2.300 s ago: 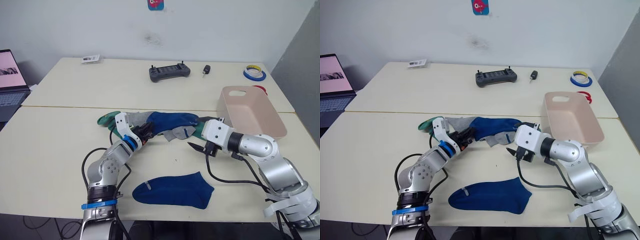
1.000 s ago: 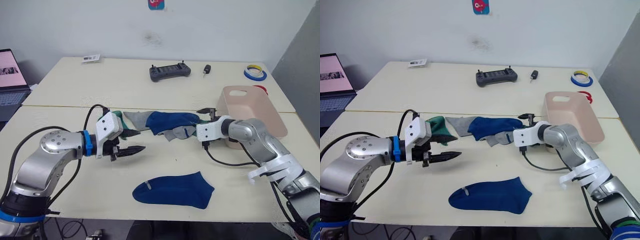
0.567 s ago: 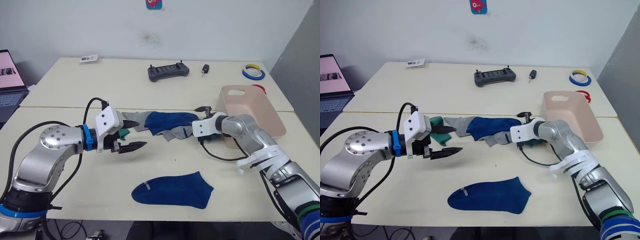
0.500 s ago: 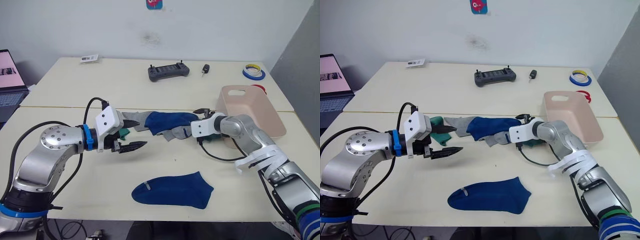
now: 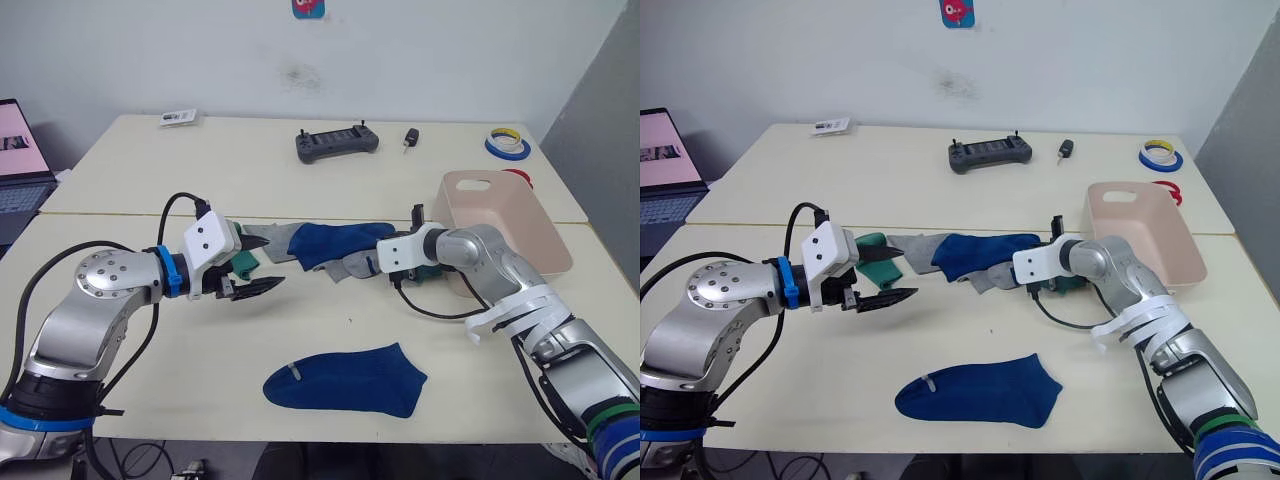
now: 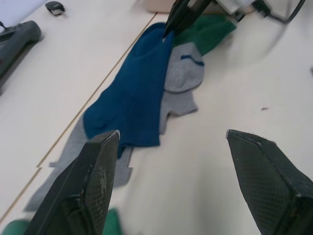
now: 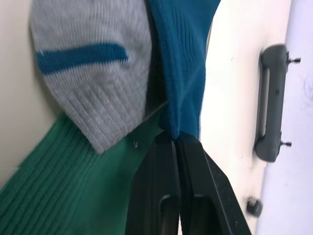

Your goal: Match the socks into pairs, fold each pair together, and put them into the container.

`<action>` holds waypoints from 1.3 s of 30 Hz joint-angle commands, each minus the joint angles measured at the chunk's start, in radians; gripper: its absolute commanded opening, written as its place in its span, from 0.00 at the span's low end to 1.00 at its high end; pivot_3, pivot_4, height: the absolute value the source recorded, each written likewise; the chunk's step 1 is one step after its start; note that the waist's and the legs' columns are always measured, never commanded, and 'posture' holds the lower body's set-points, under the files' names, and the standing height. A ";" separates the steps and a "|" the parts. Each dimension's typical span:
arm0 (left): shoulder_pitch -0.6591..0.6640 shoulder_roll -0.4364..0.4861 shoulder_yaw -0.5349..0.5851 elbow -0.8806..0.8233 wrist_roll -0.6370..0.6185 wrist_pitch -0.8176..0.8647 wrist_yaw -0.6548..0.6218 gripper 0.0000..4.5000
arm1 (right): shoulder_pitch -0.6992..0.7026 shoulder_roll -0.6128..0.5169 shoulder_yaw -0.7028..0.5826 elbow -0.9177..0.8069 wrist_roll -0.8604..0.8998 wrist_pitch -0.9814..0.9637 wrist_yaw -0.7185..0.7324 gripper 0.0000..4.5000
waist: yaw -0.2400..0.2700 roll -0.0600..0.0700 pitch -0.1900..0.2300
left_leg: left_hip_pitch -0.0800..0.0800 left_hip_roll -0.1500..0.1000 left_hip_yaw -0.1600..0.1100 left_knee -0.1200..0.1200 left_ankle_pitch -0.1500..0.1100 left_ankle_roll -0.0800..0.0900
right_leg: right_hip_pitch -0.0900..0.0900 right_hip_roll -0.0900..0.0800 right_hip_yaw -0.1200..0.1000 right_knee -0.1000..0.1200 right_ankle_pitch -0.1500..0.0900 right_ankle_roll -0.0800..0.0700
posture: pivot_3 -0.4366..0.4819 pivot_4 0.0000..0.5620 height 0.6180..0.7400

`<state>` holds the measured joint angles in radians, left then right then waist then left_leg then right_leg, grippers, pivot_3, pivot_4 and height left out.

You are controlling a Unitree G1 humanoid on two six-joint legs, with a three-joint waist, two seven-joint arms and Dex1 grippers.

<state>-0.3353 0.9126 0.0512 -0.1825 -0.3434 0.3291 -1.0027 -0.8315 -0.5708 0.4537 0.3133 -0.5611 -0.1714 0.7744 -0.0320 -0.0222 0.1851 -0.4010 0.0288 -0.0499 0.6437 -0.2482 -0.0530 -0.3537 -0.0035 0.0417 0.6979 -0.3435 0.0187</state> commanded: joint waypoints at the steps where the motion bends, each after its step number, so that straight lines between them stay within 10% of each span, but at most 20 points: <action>1: 0.004 0.035 0.058 0.039 0.037 -0.077 -0.011 0.81 | 0.014 -0.037 -0.059 -0.139 0.055 0.014 0.052 0.00 | 0.000 0.000 0.000 | 0.000 0.000 0.000 0.000 0.000 0.000 | 0.000 0.000 0.000 0.000 0.000 0.000 | 0.48 0.27 1.00; 12: 0.070 0.071 0.070 0.086 0.078 -0.185 -0.075 0.81 | 0.279 -0.158 -0.207 -0.654 0.311 0.357 0.306 0.00 | 0.003 0.000 0.000 | 0.000 0.000 -0.002 0.000 0.000 0.000 | 0.001 -0.001 0.000 0.000 0.000 0.000 | 0.48 0.27 1.00; 21: 0.036 0.043 -0.026 0.192 0.157 -0.385 -0.164 0.81 | 0.425 -0.284 -0.236 -0.742 0.341 0.371 0.332 0.00 | 0.003 0.000 0.000 | 0.000 0.000 -0.001 0.000 0.000 0.000 | 0.001 0.000 0.000 0.000 0.000 0.000 | 0.48 0.27 1.00; 39: -0.476 -0.300 -0.365 0.982 0.589 -1.187 0.027 0.81 | 0.469 -0.277 -0.225 -0.736 0.335 0.391 0.279 0.00 | 0.001 0.000 0.000 | 0.000 -0.002 0.001 0.001 0.000 0.000 | 0.001 0.002 -0.002 0.000 0.000 0.000 | 0.48 0.27 1.00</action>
<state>-0.7841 0.6165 -0.3113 0.7601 0.2213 -0.7937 -1.0155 -0.3643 -0.8432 0.2532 -0.3941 -0.2332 0.2236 1.0670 -0.0307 -0.0224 0.1853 -0.4014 0.0271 -0.0492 0.6451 -0.2483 -0.0527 -0.3530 -0.0016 0.0399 0.6979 -0.3434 0.0189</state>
